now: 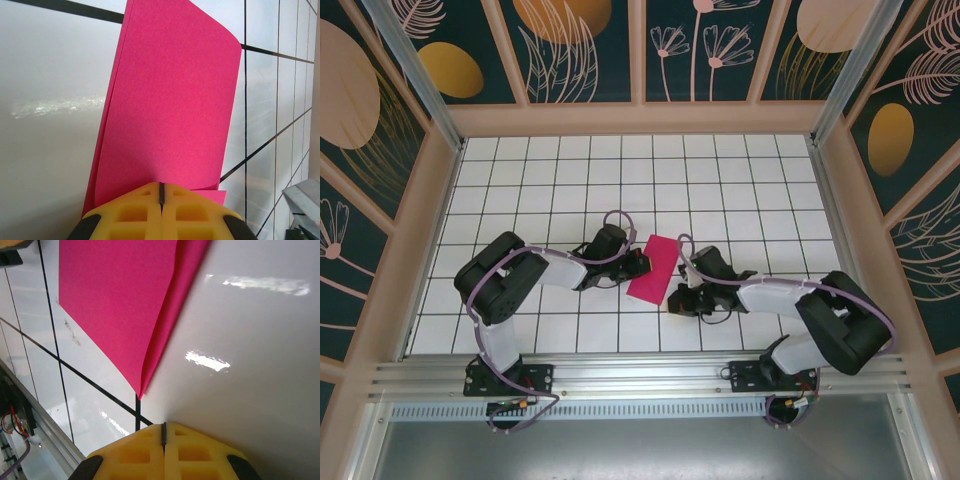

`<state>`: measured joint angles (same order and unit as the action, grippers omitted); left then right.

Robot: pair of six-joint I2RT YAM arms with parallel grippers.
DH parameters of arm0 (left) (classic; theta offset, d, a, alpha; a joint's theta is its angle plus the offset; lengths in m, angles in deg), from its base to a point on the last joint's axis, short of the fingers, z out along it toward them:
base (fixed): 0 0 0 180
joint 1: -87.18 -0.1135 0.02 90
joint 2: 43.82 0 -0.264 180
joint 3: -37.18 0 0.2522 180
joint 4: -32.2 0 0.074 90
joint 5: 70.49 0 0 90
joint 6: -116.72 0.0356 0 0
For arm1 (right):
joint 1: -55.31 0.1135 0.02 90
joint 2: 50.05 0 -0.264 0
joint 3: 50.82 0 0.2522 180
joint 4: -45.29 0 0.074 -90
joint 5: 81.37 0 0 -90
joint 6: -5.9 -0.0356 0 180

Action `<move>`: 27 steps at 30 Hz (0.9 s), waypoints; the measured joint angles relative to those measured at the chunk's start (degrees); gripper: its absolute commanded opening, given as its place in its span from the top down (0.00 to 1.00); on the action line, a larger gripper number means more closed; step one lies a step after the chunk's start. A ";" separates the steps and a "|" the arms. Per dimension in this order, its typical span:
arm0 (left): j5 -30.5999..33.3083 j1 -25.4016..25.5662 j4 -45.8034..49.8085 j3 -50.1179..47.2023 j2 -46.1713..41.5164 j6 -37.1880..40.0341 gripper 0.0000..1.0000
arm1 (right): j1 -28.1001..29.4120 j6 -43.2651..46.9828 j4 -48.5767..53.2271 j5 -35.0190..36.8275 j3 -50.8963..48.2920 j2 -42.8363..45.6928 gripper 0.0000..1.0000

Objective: Fold a paper plane with a square sheet of paper (pick it up from the middle)
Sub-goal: Fold the triangle a second time at the center of the table, then turn over the paper at the center of the table.

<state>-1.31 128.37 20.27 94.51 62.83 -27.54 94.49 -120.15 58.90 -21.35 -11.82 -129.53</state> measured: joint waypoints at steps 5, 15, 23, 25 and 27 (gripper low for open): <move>0.26 0.00 1.64 -0.02 -1.95 -0.31 0.84 | -2.14 -1.79 0.96 4.96 1.11 4.50 0.79; 4.24 0.00 3.91 -0.07 -12.66 -0.72 0.85 | -6.95 -6.05 -3.96 7.06 2.99 1.60 0.54; 3.32 0.00 4.09 -2.95 -12.57 -1.55 0.90 | -6.95 -6.75 -7.21 6.08 4.50 -1.38 0.47; 2.45 0.00 3.69 -2.95 -12.24 -1.64 0.91 | -6.95 -6.73 -7.45 5.95 4.50 -2.29 0.47; 1.36 0.00 2.86 -2.93 -11.47 -1.95 0.92 | -6.95 -6.75 -7.58 5.86 4.50 -3.17 0.48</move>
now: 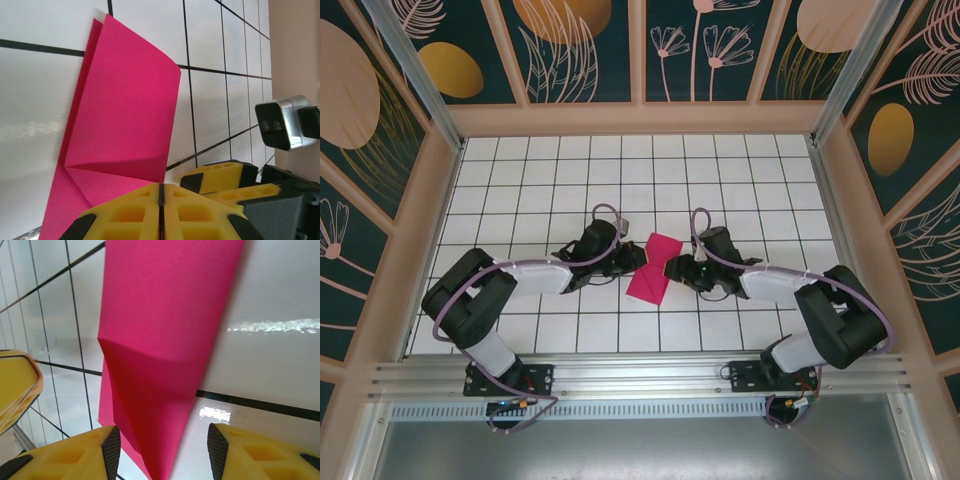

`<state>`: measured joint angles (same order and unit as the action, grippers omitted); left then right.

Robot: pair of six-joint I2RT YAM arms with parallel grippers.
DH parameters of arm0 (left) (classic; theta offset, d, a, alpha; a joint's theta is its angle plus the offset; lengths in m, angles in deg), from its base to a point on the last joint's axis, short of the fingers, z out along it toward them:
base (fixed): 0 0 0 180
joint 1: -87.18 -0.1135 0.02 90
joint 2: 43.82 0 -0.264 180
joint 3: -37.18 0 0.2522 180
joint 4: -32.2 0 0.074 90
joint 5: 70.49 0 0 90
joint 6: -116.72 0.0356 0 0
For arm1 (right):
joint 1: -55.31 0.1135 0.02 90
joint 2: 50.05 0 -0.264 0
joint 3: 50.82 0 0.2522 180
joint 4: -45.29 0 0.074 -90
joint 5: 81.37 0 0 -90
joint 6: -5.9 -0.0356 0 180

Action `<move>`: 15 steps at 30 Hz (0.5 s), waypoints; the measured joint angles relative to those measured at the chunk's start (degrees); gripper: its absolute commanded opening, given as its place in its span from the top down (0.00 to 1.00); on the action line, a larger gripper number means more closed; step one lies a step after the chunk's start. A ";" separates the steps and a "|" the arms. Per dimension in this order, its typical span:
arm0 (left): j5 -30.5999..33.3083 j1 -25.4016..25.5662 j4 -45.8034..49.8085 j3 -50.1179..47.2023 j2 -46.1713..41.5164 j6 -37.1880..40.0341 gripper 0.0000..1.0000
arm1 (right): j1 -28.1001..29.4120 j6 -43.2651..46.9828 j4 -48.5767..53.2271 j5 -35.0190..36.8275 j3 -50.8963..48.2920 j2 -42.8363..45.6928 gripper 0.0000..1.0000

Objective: Fold a paper plane with a square sheet of paper (pick it up from the middle)
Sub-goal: Turn over the paper at the center of the table.

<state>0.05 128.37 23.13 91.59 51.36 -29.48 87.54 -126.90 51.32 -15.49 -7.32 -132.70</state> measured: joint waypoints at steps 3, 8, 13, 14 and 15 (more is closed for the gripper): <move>-1.20 0.00 -0.55 0.44 2.08 -0.02 0.94 | 0.00 0.00 -0.61 -0.20 0.02 -0.76 0.49; -1.57 0.00 -0.50 1.99 6.38 -0.13 0.95 | 0.00 0.00 -1.95 -1.27 0.31 -2.36 0.52; -1.64 0.00 0.26 3.23 8.24 -0.22 0.96 | 0.24 0.00 -2.80 -1.66 0.87 -3.74 0.53; -1.68 0.00 0.37 3.48 8.48 -0.22 0.96 | 0.31 0.00 -2.89 -1.66 1.03 -3.85 0.53; -1.75 0.00 0.37 3.54 8.61 -0.22 0.96 | 0.39 0.00 -2.97 -1.66 1.09 -3.89 0.53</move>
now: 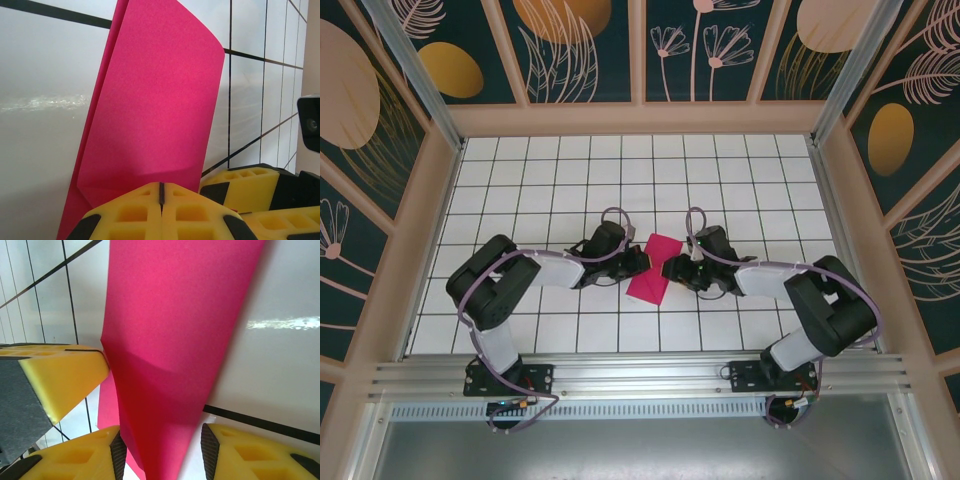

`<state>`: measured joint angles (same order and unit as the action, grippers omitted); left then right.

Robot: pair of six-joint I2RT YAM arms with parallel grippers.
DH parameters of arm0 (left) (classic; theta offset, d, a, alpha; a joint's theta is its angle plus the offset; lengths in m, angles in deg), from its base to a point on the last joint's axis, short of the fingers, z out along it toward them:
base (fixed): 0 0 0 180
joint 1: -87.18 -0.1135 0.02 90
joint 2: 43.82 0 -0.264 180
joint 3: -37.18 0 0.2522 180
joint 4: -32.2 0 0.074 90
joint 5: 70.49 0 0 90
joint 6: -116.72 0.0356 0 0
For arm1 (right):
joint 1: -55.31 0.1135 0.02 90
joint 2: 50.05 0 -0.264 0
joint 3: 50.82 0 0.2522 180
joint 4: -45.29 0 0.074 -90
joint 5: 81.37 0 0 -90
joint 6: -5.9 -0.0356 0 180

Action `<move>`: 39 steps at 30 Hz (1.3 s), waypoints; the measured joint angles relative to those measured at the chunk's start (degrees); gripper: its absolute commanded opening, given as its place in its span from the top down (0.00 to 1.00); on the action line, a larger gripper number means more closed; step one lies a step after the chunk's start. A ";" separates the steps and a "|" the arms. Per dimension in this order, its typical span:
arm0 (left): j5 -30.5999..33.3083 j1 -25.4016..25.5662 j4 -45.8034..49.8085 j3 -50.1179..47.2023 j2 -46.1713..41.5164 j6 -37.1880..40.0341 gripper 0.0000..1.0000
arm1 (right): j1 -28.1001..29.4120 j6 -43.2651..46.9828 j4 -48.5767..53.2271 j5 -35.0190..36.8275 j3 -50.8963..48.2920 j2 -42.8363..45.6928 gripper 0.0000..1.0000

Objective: Fold a paper plane with a square sheet of paper (pick it up from the middle)
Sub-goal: Turn over the paper at the center of the table.

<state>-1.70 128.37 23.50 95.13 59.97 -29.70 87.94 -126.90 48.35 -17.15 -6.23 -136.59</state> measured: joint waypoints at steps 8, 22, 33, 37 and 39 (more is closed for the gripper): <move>0.00 0.07 0.44 0.02 0.11 0.00 0.96 | 0.09 -1.05 -0.66 -0.11 0.68 -1.33 0.53; 0.22 0.17 0.46 0.02 0.15 -0.02 0.94 | 0.76 -5.38 -2.25 0.44 0.63 -1.38 0.53; 0.57 0.39 0.59 0.02 0.68 -0.26 0.95 | 0.85 -8.22 -5.53 0.20 0.61 -1.55 0.56; 0.81 0.39 0.59 0.02 0.68 -0.44 0.95 | 0.87 -8.09 -6.75 -0.63 0.50 -1.97 0.63; 0.87 0.39 0.59 0.02 0.68 -0.48 0.95 | 0.92 -7.82 -7.21 -1.07 0.50 -2.45 0.65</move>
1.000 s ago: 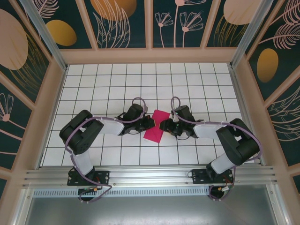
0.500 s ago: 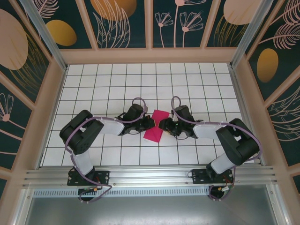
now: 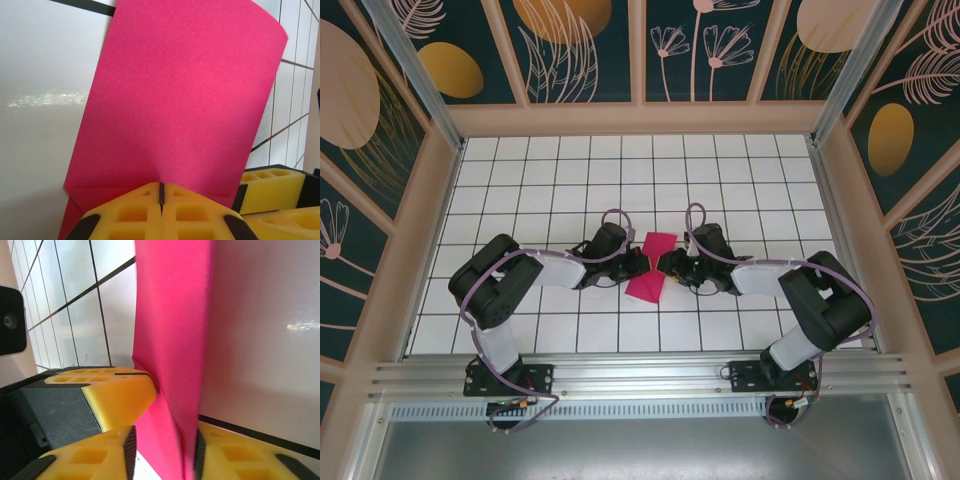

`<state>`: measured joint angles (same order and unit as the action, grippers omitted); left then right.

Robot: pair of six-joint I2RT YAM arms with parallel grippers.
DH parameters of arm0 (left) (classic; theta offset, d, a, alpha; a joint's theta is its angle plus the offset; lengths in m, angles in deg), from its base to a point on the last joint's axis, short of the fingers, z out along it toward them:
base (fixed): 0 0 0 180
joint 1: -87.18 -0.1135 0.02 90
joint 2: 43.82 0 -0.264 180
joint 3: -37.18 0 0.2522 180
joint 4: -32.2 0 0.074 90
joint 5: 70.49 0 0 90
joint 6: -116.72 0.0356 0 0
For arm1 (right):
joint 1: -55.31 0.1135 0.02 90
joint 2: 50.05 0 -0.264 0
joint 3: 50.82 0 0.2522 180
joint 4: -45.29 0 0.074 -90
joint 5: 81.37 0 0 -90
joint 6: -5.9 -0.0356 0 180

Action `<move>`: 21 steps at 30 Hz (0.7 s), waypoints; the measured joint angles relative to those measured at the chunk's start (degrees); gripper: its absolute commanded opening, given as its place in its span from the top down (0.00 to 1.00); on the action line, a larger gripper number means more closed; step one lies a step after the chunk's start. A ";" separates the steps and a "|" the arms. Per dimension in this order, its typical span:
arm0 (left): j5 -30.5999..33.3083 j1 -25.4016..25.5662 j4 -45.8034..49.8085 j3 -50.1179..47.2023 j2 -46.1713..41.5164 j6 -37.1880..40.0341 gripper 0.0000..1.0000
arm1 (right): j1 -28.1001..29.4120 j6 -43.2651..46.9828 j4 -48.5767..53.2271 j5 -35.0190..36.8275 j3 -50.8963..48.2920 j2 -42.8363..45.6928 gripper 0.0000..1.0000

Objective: Fold a paper plane with a square sheet of paper (pick it up from the middle)
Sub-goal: Turn over the paper at the center of the table.

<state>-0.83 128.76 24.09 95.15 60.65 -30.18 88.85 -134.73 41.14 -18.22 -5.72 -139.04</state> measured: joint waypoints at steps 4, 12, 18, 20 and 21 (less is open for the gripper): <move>0.02 0.00 0.00 0.00 0.00 -0.20 0.95 | 0.11 0.76 -0.39 -0.31 -0.37 -0.48 0.69; 0.90 0.00 0.00 -0.02 -0.02 -0.39 0.95 | 0.33 1.38 -2.84 -1.33 -0.81 -1.97 0.81; 1.36 0.00 0.00 -0.13 -0.17 -0.39 0.94 | 0.33 2.10 -3.19 -1.31 -1.20 -2.51 0.91; 1.55 0.00 0.07 -0.48 -0.68 -0.39 0.94 | 0.33 2.27 -3.28 -1.31 -1.20 -2.51 0.94; 1.77 0.00 0.11 -0.72 -1.05 -0.42 0.94 | 0.33 2.32 -3.28 -1.31 -1.18 -2.51 0.97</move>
<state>0.94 128.76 24.20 94.43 59.60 -30.60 89.18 -132.41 37.86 -19.54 -6.90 -141.56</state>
